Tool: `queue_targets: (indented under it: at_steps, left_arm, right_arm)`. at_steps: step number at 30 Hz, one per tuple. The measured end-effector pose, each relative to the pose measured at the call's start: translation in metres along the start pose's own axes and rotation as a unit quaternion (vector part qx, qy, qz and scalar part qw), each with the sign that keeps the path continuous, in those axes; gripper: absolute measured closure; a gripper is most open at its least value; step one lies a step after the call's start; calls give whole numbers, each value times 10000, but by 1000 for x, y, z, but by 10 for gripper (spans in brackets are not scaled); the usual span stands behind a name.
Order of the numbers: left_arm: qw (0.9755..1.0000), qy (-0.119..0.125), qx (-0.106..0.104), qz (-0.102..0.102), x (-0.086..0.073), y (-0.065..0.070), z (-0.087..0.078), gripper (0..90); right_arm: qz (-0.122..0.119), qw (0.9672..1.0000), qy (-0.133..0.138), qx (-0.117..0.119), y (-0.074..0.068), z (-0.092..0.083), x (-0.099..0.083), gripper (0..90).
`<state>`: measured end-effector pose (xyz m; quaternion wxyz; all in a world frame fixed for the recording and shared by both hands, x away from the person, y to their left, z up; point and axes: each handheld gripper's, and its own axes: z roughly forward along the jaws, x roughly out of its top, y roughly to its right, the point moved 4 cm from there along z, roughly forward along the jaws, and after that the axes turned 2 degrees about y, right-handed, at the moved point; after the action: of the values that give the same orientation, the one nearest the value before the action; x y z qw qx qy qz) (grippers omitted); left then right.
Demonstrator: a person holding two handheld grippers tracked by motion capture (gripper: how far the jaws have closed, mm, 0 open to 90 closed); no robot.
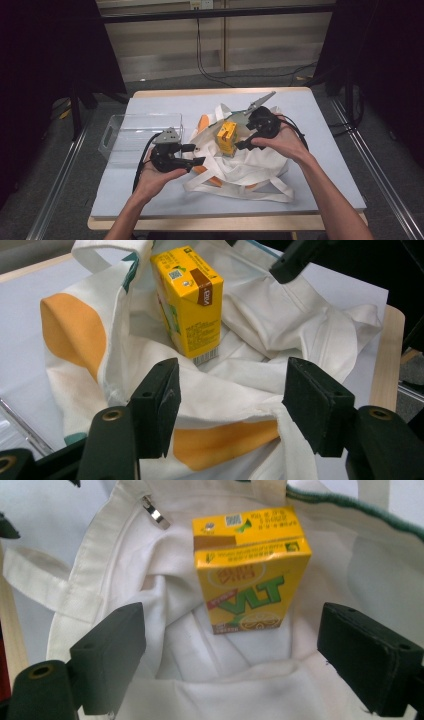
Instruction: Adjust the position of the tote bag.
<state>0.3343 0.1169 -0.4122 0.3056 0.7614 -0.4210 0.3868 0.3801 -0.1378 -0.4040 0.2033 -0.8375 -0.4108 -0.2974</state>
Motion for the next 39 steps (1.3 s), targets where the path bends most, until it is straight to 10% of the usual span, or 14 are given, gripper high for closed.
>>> queue_targets:
  at_steps: [21, 39]
  left_arm:
    - [9998, 1, 89, -200, 25, 3, 32, 358]
    - [9989, -142, 313, -304, 49, -8, 63, 302]
  right_arm:
    - [517, 9921, 1110, -261, -17, -35, -77, 117]
    - [789, 9868, 1350, -413, -28, -39, -117, 116]
